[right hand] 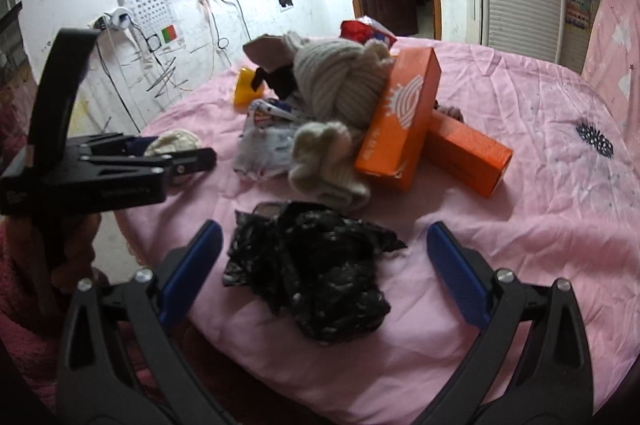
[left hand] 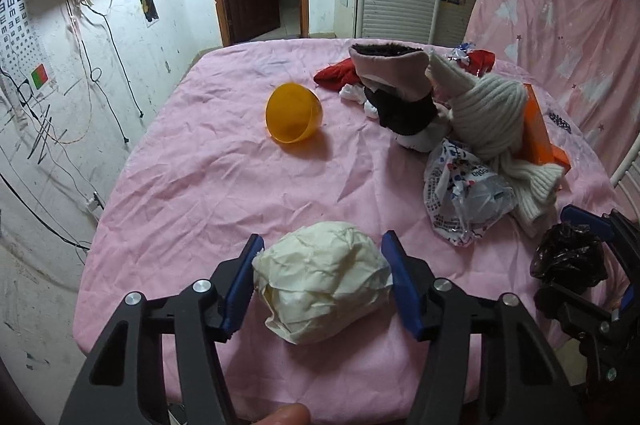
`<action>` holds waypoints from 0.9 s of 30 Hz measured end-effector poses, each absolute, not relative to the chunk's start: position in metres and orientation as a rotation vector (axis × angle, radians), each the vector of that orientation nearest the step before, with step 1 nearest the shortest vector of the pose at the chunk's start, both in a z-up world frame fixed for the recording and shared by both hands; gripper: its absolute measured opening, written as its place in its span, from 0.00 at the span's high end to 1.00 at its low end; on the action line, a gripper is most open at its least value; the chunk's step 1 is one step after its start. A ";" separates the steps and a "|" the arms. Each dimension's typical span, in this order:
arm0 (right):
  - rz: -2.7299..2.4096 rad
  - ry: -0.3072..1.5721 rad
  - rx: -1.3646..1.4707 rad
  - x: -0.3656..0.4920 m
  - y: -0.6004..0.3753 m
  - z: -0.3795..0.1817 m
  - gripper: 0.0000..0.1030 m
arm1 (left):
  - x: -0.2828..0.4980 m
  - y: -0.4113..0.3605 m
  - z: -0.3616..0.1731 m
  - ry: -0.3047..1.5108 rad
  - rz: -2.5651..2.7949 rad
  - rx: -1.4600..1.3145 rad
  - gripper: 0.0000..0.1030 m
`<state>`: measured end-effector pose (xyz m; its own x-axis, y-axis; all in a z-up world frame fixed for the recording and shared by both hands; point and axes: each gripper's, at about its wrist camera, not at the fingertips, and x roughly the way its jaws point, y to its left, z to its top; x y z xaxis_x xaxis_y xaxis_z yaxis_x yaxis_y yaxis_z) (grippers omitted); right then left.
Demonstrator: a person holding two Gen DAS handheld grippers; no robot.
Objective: Collect trash
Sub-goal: 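Grasp the white paper ball with the left tool while the right tool grasps the black bag, then carry both items to the yellow bin and open both tools over it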
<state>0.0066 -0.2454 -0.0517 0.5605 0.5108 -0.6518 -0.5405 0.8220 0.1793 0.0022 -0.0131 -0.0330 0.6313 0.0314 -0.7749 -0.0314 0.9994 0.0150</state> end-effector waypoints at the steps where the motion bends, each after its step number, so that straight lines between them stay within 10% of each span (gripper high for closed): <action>1: 0.606 0.745 -0.060 0.007 -0.244 -0.052 0.19 | 0.002 -0.013 -0.033 0.884 0.041 -0.001 0.49; 5: 0.581 0.734 -0.067 0.011 -0.250 -0.052 0.67 | 0.001 -0.014 -0.031 0.882 0.047 -0.004 0.50; 27: 0.280 0.564 0.105 0.020 -0.406 0.010 0.71 | 0.013 -0.119 0.056 0.792 -0.233 0.047 0.50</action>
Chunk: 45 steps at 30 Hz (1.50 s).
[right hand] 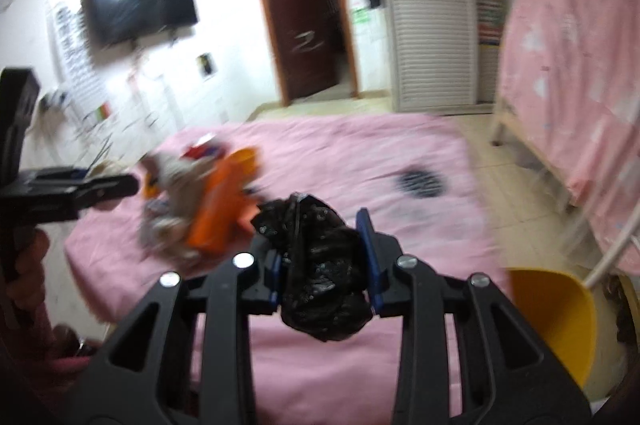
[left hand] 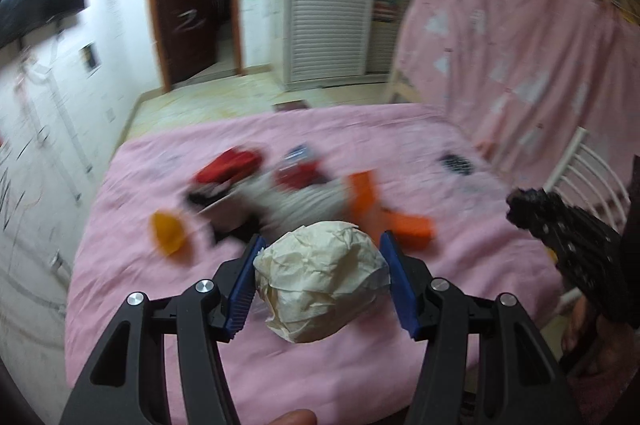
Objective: Collect trash
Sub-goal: 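Carry both items to the yellow bin and open both tools over it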
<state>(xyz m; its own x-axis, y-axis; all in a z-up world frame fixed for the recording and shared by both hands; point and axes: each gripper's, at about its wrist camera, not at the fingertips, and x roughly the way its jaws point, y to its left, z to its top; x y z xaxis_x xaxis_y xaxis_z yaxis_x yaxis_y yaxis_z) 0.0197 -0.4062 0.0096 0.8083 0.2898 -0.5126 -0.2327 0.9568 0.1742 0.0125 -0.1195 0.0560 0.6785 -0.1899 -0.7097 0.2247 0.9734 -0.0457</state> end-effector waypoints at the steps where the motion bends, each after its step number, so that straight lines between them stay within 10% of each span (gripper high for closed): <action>1: 0.244 0.558 0.110 0.020 -0.418 0.011 0.71 | 0.013 -0.129 0.059 0.789 -0.257 0.054 0.50; 26: -0.171 0.713 0.299 0.040 -0.598 -0.066 0.70 | 0.081 -0.409 0.038 1.028 -0.582 0.122 0.50; 30: -0.180 0.726 0.351 0.035 -0.613 -0.072 0.58 | 0.092 -0.440 0.031 1.061 -0.615 0.122 0.47; 45: -0.146 0.673 0.407 0.024 -0.616 -0.059 0.45 | 0.098 -0.430 0.047 1.003 -0.530 0.118 0.46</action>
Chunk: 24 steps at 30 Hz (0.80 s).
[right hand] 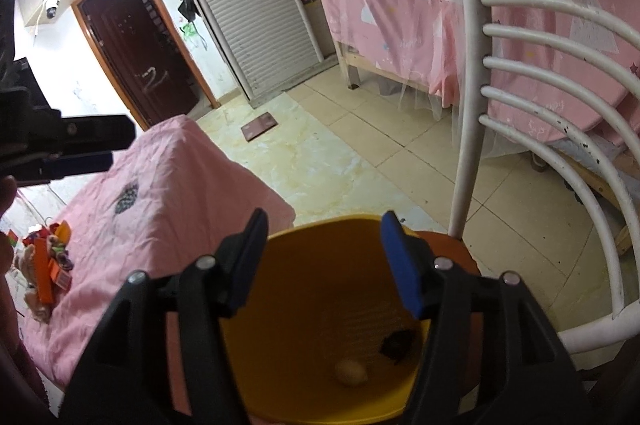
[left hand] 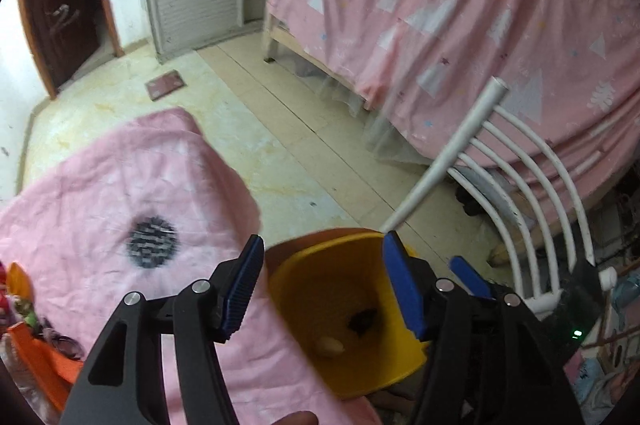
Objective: Collect trash
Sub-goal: 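Carry both items to the yellow bin and open both tools over it, then return to the bed and grasp the orange cup with the left tool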
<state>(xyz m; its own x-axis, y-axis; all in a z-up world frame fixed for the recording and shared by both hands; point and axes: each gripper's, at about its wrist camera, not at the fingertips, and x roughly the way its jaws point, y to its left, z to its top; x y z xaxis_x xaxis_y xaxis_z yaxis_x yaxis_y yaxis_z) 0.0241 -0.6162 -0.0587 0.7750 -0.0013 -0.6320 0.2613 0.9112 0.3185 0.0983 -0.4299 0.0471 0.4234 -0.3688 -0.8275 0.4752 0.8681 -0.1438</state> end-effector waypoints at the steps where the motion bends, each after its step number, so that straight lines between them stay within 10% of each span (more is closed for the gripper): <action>1: -0.137 0.665 0.404 0.026 -0.615 -0.056 0.45 | 0.101 -0.425 0.049 1.002 -0.518 0.110 0.46; 24: 0.199 0.593 0.175 0.047 -0.430 0.008 0.34 | 0.103 -0.165 0.111 0.855 -0.247 -0.037 0.46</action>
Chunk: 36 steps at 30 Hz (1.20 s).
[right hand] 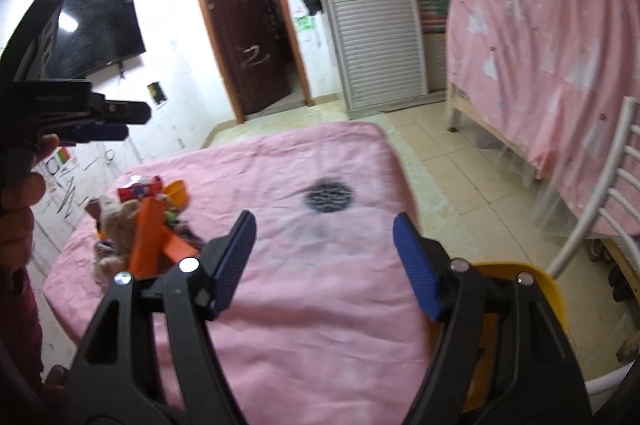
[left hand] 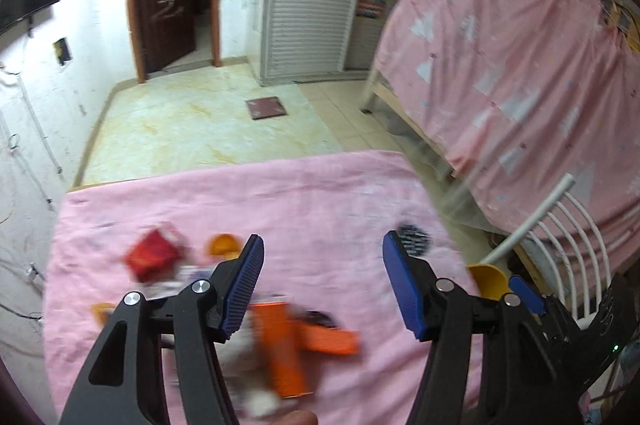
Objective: Collect trash
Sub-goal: 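Return to the bed and grasp the orange cup with the left tool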
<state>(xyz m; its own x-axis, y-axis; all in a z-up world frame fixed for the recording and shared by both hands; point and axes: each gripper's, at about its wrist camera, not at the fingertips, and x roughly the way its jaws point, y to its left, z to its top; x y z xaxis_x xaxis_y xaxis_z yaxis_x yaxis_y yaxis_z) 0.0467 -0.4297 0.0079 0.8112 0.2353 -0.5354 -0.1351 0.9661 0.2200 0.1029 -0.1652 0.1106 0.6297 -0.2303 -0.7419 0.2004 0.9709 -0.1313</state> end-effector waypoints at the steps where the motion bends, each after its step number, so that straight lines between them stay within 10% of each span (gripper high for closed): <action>1: 0.215 0.601 0.167 0.050 -0.421 0.007 0.34 | 0.102 -0.150 0.112 0.849 -0.225 -0.042 0.46; 36: 0.410 0.732 0.023 0.081 -0.265 -0.011 0.22 | 0.110 0.044 -0.010 1.014 -0.072 -0.128 0.44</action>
<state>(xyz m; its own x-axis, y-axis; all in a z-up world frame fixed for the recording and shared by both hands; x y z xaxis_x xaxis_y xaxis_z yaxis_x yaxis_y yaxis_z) 0.0805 -0.2648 -0.0107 0.6685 0.3715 -0.6443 -0.3555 0.9206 0.1619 0.1098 0.0443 -0.0098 0.5267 -0.1197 -0.8416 0.0006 0.9901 -0.1404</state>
